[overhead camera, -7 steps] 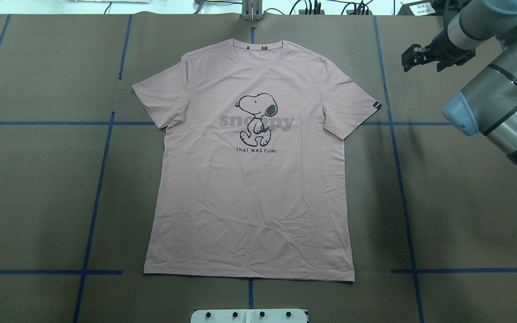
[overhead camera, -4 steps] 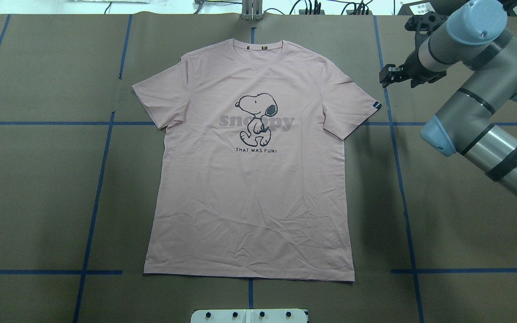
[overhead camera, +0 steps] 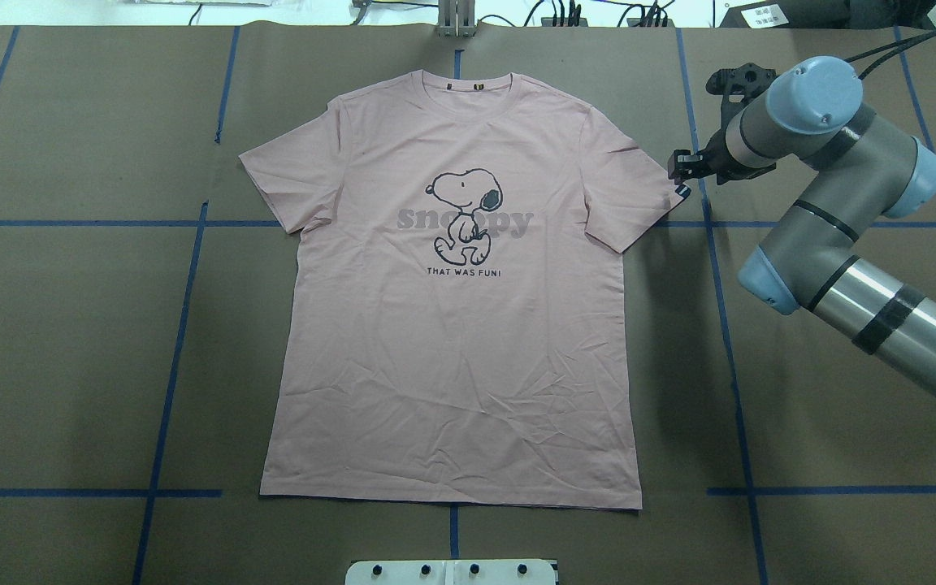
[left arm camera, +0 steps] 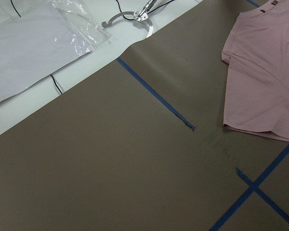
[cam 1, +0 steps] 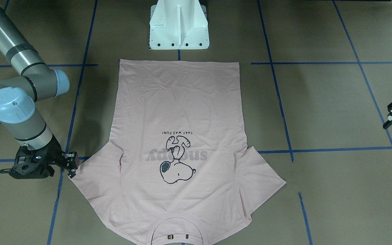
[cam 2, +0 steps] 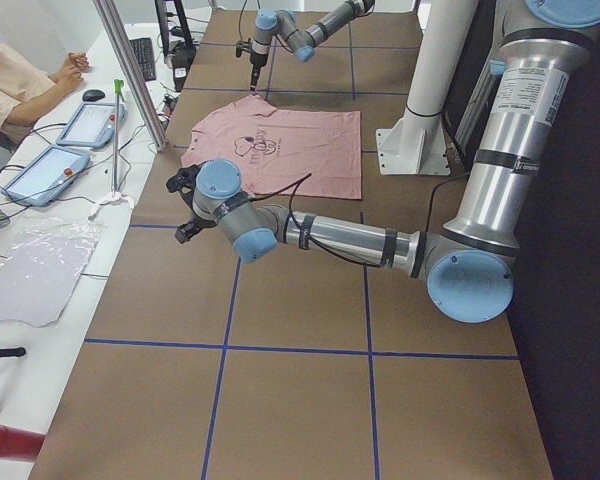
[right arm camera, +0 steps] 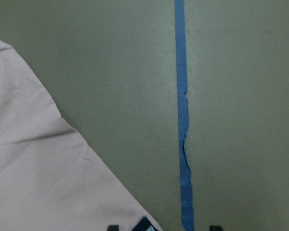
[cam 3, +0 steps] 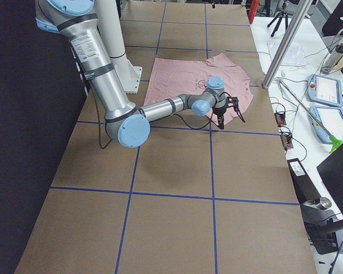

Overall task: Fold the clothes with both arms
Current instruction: 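Move the right gripper to the pink shirt's sleeve nearest it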

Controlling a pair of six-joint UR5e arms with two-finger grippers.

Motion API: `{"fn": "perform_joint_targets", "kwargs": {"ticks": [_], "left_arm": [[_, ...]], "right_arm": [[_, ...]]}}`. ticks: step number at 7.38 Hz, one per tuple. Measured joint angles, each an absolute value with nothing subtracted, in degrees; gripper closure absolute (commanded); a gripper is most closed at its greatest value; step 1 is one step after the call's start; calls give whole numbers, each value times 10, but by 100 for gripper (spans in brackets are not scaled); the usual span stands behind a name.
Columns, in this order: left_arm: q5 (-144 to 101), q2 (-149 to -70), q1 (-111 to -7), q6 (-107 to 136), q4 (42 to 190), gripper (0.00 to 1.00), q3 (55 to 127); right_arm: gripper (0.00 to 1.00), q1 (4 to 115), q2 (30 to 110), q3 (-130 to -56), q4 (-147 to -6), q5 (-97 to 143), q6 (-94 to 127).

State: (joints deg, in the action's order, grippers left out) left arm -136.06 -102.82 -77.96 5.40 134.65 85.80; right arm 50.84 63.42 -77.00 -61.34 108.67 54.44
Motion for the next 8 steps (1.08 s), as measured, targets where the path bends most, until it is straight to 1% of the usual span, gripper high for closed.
{"fn": "perform_joint_targets", "kwargs": {"ticks": [5, 8], "left_arm": [[-1360, -1027, -780, 52, 1347, 0, 857], [-1360, -1026, -780, 52, 1347, 0, 857]], "right_arm": [[52, 496, 630, -767, -612, 1083, 554], [52, 495, 619, -767, -612, 1083, 554]]}}
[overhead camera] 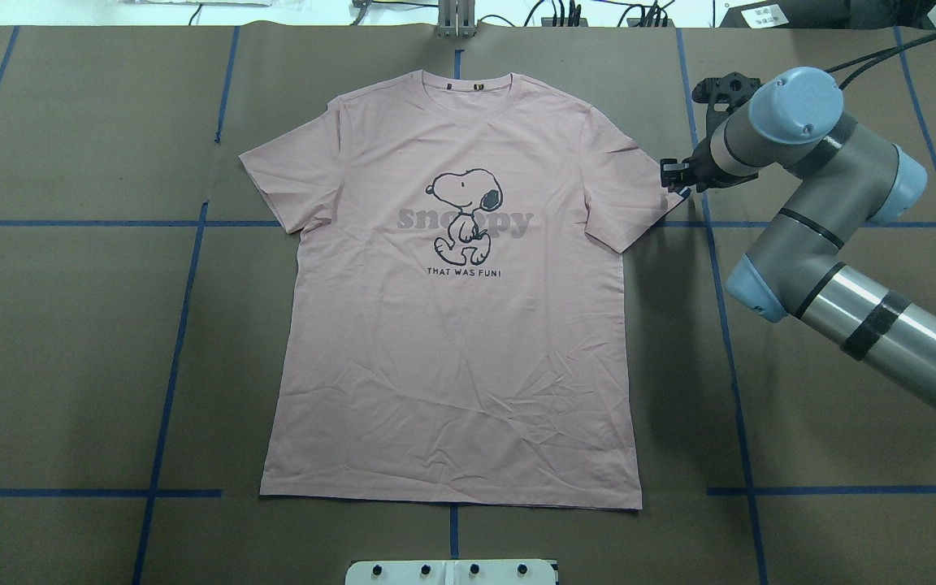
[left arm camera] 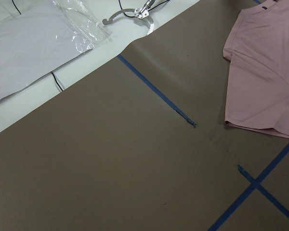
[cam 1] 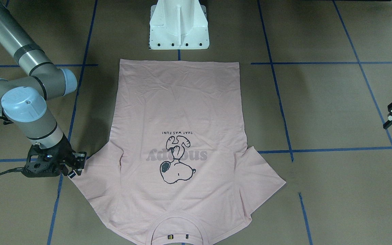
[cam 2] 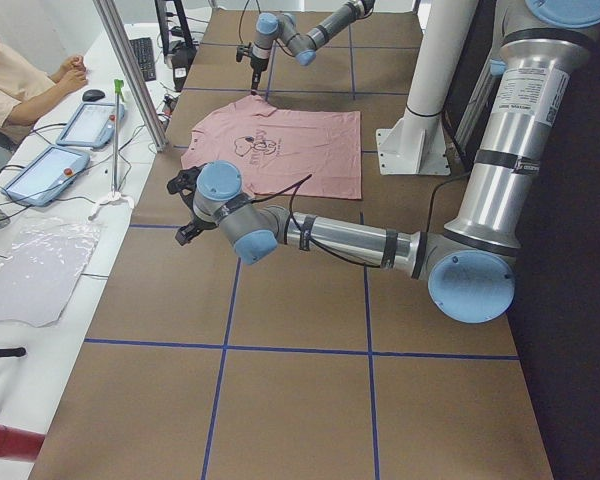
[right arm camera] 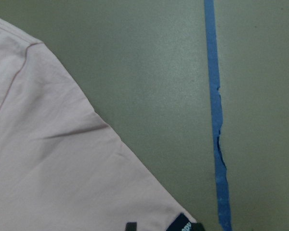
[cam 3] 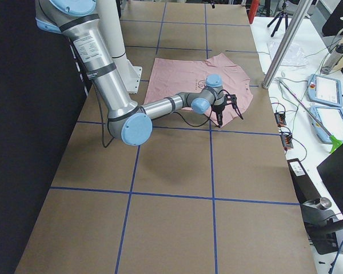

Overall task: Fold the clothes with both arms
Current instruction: 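Move the right gripper to the pink shirt's sleeve nearest it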

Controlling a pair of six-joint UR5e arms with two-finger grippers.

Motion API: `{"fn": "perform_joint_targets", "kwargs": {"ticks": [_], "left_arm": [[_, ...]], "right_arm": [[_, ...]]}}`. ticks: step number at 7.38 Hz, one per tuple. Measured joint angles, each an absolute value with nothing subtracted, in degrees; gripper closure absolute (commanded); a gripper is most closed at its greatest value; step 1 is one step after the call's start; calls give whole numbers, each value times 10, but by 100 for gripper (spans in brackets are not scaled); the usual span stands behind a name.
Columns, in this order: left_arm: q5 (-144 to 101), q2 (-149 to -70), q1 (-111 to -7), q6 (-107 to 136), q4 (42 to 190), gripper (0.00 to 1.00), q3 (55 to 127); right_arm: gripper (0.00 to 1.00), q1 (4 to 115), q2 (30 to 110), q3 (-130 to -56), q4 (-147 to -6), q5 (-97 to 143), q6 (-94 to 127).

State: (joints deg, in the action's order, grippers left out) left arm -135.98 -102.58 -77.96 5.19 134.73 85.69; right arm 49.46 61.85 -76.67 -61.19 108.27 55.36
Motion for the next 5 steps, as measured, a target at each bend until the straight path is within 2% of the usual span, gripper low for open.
{"fn": "perform_joint_targets", "kwargs": {"ticks": [5], "left_arm": [[-1360, -1025, -780, 52, 1347, 0, 857]], "right_arm": [[52, 492, 615, -745, -612, 1076, 552]]}}
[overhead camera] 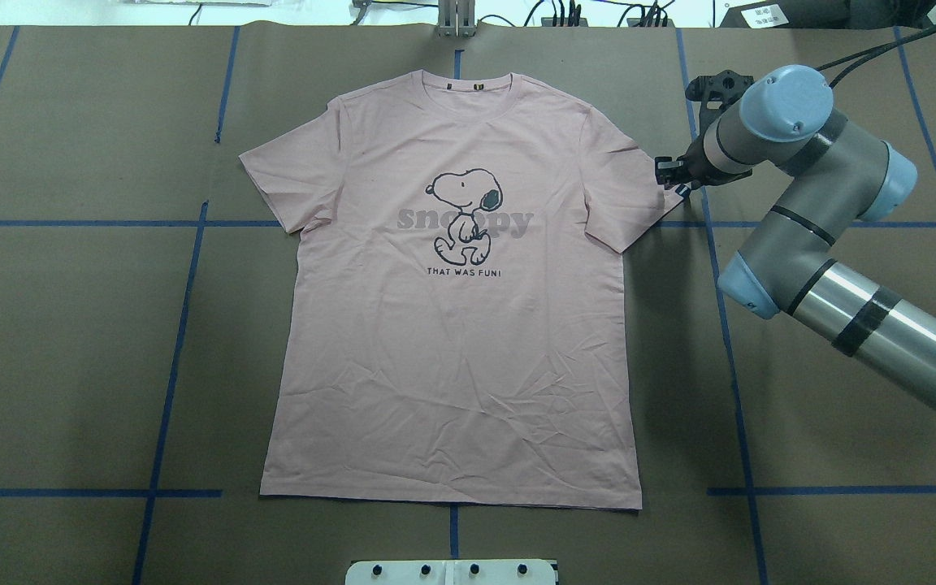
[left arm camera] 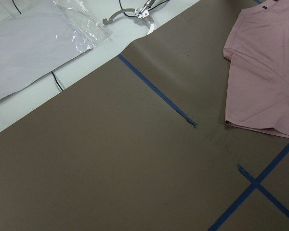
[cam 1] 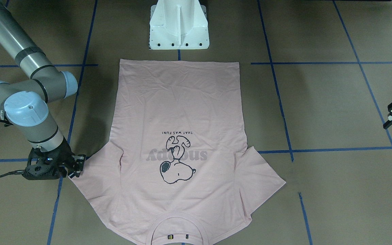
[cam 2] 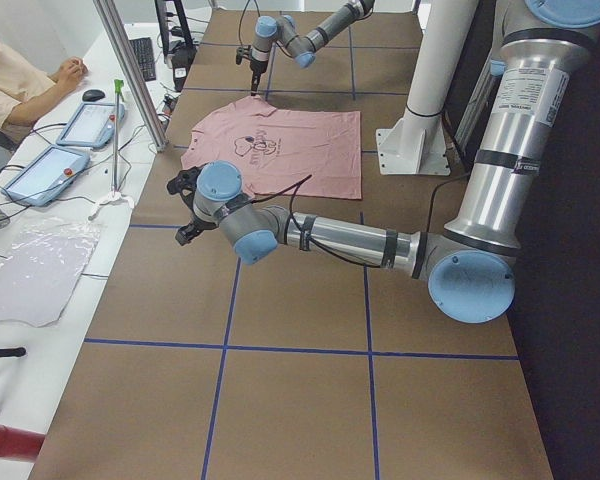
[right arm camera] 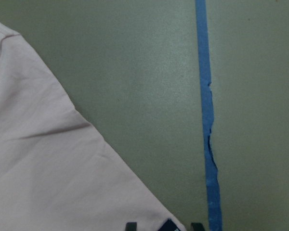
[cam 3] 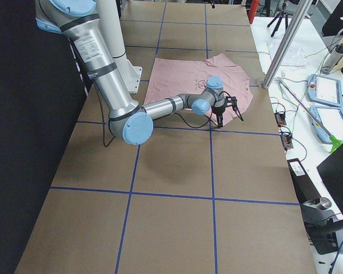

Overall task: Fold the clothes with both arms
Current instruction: 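Move the right gripper to the pink shirt's sleeve nearest it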

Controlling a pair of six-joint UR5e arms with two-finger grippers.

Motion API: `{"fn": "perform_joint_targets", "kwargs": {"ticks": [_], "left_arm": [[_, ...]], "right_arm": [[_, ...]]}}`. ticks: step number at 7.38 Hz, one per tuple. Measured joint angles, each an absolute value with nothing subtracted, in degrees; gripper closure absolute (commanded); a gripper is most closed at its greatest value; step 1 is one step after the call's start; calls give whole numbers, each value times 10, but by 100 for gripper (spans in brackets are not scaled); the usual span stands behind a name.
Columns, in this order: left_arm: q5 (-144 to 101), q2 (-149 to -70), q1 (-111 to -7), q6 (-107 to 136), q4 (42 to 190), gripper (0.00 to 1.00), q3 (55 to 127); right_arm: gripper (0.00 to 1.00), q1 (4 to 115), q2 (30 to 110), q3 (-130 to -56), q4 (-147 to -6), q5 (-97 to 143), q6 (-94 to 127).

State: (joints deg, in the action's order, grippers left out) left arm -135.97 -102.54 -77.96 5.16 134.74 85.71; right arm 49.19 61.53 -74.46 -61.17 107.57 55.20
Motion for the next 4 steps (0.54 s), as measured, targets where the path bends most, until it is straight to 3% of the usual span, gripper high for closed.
{"fn": "perform_joint_targets", "kwargs": {"ticks": [2, 3, 4], "left_arm": [[-1360, -1025, -780, 51, 1347, 0, 858], [-1360, -1025, -780, 52, 1347, 0, 858], [-1360, -1025, -780, 52, 1347, 0, 858]], "right_arm": [[57, 490, 614, -737, -612, 1075, 552], [100, 490, 614, -734, -612, 1075, 552], [100, 490, 614, -734, -612, 1075, 553]]}}
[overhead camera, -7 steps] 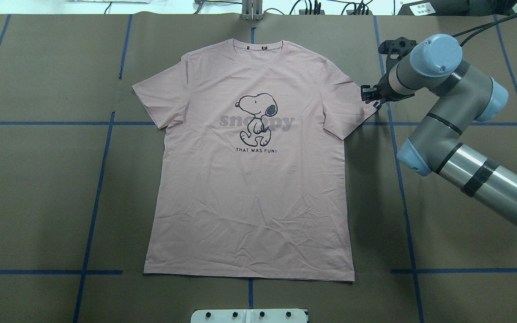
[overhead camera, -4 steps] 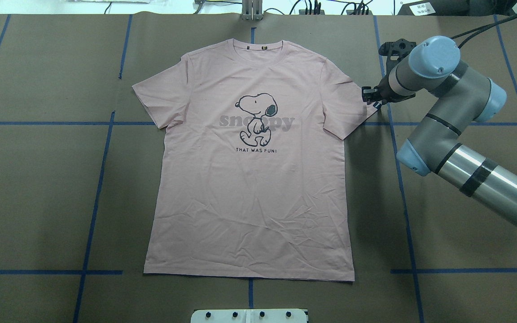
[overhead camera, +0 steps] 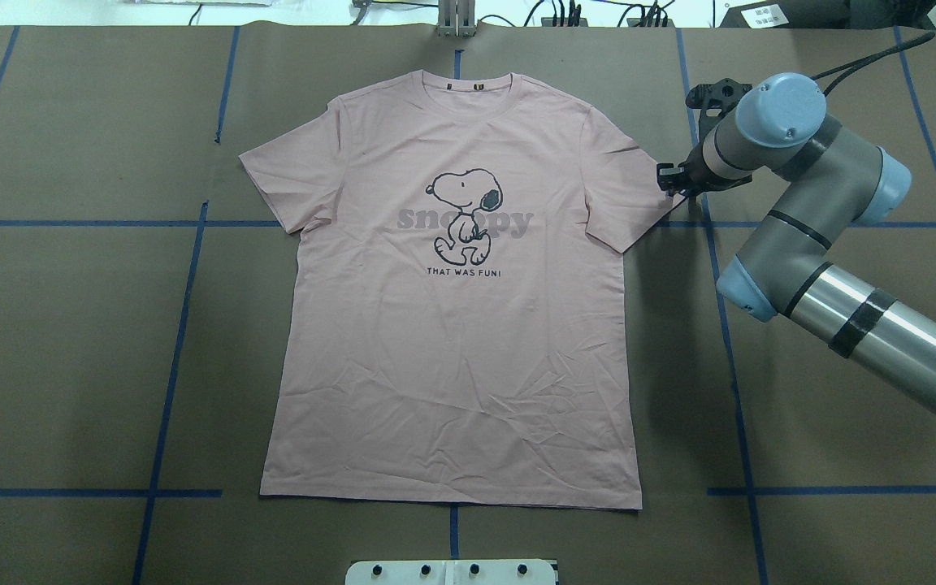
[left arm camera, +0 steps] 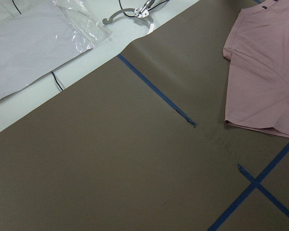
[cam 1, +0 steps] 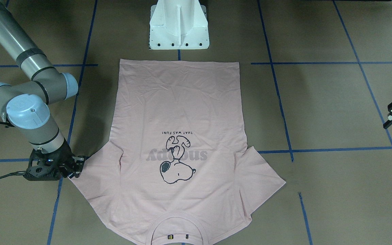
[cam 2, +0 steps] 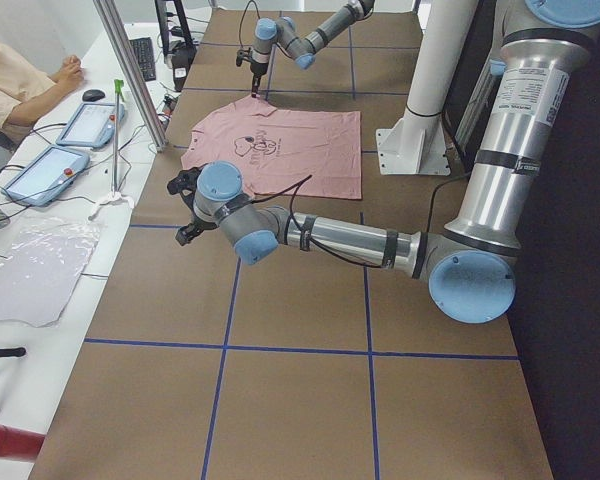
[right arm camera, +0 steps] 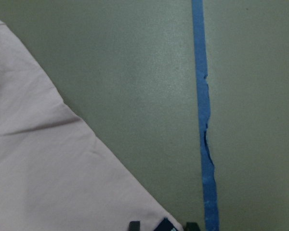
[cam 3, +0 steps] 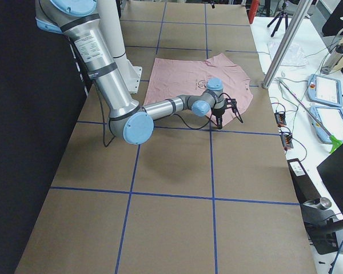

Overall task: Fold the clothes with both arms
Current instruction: 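Move the right gripper to the pink shirt's sleeve nearest it, then fold the sleeve inward over the shirt body with the right gripper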

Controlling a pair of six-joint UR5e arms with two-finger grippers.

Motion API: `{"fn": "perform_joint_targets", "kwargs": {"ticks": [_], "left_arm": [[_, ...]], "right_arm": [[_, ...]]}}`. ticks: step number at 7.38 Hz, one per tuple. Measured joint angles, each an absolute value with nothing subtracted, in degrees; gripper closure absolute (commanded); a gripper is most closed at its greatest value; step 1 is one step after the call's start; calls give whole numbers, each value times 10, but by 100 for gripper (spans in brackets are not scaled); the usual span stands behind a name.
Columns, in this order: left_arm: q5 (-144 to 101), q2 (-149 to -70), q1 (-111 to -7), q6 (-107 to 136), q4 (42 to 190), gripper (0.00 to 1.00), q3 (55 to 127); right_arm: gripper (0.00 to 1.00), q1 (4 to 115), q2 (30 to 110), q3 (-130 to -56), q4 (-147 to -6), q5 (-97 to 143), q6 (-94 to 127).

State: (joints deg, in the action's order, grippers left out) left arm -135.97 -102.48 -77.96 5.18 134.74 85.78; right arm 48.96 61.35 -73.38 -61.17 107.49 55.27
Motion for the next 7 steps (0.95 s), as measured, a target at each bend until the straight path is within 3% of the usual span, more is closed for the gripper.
{"fn": "perform_joint_targets", "kwargs": {"ticks": [3, 7], "left_arm": [[-1360, -1024, -780, 51, 1348, 0, 859], [-1359, -1023, -780, 52, 1348, 0, 859]], "right_arm": [[100, 490, 600, -737, -614, 1075, 568], [100, 460, 508, -734, -694, 1017, 666]]}}
